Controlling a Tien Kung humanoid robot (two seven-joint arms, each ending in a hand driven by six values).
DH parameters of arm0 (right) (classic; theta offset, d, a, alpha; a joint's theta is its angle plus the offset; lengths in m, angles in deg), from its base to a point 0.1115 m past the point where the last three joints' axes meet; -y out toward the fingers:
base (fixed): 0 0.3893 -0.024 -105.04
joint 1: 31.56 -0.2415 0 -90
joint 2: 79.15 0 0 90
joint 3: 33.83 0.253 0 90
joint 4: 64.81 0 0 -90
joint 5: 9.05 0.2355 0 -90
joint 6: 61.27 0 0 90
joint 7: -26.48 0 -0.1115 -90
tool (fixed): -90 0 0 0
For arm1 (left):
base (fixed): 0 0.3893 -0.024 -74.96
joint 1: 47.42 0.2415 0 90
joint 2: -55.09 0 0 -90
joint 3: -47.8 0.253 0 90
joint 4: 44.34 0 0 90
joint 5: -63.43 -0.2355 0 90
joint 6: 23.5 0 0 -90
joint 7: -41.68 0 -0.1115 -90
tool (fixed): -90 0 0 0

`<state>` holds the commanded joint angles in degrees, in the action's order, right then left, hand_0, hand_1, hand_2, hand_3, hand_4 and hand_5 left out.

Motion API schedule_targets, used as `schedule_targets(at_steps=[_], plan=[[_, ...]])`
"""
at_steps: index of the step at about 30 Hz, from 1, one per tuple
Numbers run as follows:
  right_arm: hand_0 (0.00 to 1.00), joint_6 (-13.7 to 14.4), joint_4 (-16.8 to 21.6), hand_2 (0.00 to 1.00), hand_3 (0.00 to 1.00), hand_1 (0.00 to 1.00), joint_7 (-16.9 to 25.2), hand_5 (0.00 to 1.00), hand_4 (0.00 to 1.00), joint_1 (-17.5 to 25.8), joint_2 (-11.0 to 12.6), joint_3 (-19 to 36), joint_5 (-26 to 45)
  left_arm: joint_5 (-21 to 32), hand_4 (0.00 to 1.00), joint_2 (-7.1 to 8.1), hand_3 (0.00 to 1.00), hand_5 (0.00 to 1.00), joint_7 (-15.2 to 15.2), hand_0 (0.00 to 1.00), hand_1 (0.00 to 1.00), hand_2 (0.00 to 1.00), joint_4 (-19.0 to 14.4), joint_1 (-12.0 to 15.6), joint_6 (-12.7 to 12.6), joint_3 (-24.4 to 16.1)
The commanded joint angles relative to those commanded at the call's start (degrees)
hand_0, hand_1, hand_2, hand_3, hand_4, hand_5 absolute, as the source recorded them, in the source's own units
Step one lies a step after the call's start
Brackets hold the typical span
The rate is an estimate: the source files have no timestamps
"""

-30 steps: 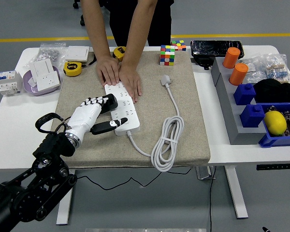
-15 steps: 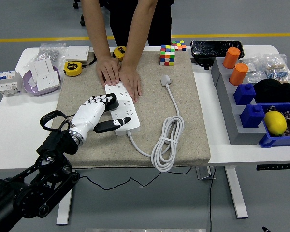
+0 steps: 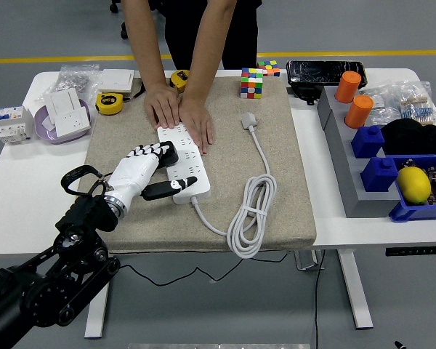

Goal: Pick up the plug,place it near the board,insert it into the board,press the button

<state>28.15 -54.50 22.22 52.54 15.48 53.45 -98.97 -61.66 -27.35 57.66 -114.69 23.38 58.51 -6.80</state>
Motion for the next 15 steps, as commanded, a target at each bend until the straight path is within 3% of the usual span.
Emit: schedule_targets(at_steps=[15], plan=[[0.837,0.0,0.0,0.761,0.791,0.752,0.0,0.950,0.998,0.2,0.0,0.0,-0.2,0.2,0.998,-0.13,0.925,0.998,0.1,0.998,0.998,0.998,0.7,-0.2,0.7,1.0]])
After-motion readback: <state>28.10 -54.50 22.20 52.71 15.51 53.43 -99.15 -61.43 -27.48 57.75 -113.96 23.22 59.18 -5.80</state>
